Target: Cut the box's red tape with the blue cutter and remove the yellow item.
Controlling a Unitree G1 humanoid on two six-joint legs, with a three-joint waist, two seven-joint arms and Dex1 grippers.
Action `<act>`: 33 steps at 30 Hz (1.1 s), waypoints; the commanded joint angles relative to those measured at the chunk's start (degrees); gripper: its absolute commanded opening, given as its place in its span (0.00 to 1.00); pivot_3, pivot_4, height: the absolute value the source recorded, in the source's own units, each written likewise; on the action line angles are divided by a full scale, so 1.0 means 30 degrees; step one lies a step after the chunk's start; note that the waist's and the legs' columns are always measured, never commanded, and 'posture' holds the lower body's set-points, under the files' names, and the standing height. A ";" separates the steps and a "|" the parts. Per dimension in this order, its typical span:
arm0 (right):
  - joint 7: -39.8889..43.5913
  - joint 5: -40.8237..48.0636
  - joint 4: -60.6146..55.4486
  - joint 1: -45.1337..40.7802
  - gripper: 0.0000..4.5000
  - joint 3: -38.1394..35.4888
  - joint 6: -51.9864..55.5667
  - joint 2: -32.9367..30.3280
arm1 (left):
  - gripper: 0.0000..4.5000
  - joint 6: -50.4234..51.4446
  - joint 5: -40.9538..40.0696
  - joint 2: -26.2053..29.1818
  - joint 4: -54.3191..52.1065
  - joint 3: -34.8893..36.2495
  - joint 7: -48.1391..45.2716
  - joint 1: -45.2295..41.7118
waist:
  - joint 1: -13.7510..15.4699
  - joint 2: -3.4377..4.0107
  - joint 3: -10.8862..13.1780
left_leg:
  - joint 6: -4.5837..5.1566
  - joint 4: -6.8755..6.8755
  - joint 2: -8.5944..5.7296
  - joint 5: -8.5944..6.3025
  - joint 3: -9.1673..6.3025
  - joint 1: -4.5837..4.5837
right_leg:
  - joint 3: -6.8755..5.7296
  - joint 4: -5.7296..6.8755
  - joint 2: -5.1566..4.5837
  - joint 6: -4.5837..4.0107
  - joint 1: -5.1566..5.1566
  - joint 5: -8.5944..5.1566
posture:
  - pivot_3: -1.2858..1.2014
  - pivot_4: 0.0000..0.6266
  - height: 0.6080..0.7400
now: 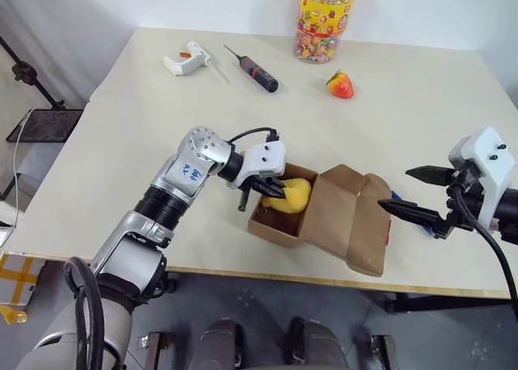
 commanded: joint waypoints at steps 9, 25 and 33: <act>0.4975 -0.1009 0.1162 0.0361 1.00 -0.1209 -0.6830 0.2633 | 0.01 0.3846 -0.3892 -0.1224 -0.3066 0.5302 0.3650 -0.0452 | 0.0035 -0.0004 0.0002 | 0.0001 0.0021 -0.0014 0.0000 -0.0018 0.0003 | -0.0005 0.0017 -0.0003 0.0004 0.0012 0.0002 | 0.52 0.24 1.00; 0.9243 -0.3837 0.6125 0.0960 1.00 -0.0250 -1.0461 0.2318 | 0.01 0.6378 -0.0486 0.6565 -0.3536 0.5941 0.6749 0.1902 | -0.0412 -0.0007 0.0004 | -0.0002 -0.0082 0.0004 0.0000 0.0091 0.0210 | 0.0082 0.0074 0.0000 -0.0008 0.0074 -0.0005 | 0.52 0.24 1.00; 0.9586 -0.4768 0.8191 -0.1180 1.00 0.1913 -1.0990 0.2557 | 0.22 0.6240 -0.0363 0.7747 -0.4055 0.7074 0.7996 0.4280 | -0.0333 -0.0019 0.0011 | -0.0002 -0.0042 0.0034 -0.0001 0.0074 0.0208 | 0.0097 0.0100 -0.0013 -0.0008 0.0088 -0.0006 | 0.52 0.24 1.00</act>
